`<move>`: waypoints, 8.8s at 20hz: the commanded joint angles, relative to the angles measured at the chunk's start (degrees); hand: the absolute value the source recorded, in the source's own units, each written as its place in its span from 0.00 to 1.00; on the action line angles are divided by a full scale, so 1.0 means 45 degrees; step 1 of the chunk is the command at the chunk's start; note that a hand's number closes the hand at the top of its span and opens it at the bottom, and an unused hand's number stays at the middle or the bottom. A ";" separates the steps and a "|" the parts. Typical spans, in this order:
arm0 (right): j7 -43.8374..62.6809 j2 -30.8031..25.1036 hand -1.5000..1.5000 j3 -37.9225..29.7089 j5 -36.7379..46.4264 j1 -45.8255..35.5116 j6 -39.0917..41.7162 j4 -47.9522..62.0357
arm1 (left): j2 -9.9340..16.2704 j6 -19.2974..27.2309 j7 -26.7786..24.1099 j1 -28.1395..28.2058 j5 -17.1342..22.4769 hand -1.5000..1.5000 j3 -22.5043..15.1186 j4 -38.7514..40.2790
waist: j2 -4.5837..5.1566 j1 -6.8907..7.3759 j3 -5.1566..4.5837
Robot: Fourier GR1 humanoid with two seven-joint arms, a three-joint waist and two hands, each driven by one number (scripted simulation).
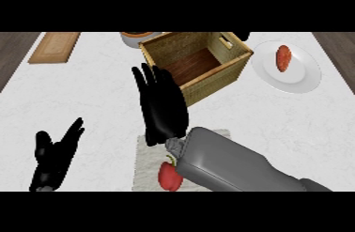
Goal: Pick the bell pepper from the placemat and place it in the basket
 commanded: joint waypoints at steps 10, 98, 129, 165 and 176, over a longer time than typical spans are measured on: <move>0.6491 0.0596 0.00 -0.0745 -0.3871 -0.2891 0.7489 -0.2157 | -0.0306 0.0213 0.0406 0.1071 0.0027 0.50 -0.0187 0.0225 | 0.0299 -0.0137 -0.0118; 0.4623 0.0596 1.00 0.3099 0.1546 0.4420 0.6170 -0.0895 | -0.1459 -0.0364 0.0179 0.0646 -0.1479 0.50 0.0393 0.0674 | 0.0810 0.0462 -0.0052; 0.5008 0.0605 1.00 -0.3596 -0.1595 -0.1718 0.1435 -0.8924 | -0.1403 -0.0852 0.0781 0.0378 -0.1346 0.50 0.1064 0.0491 | 0.0729 0.0308 -0.0081; -0.2655 -0.0356 1.00 -1.1358 -0.3953 -0.4542 0.1057 0.2529 | -0.1397 -0.1615 0.0847 0.1299 -0.1660 0.50 0.1179 -0.0681 | 0.0890 0.0717 -0.0037; -0.3576 -0.2243 1.00 -1.0565 -0.2273 -0.4500 0.1982 0.4600 | -0.1764 -0.1254 0.0714 0.1056 -0.2110 0.50 0.1242 -0.0437 | 0.0885 0.0616 -0.0048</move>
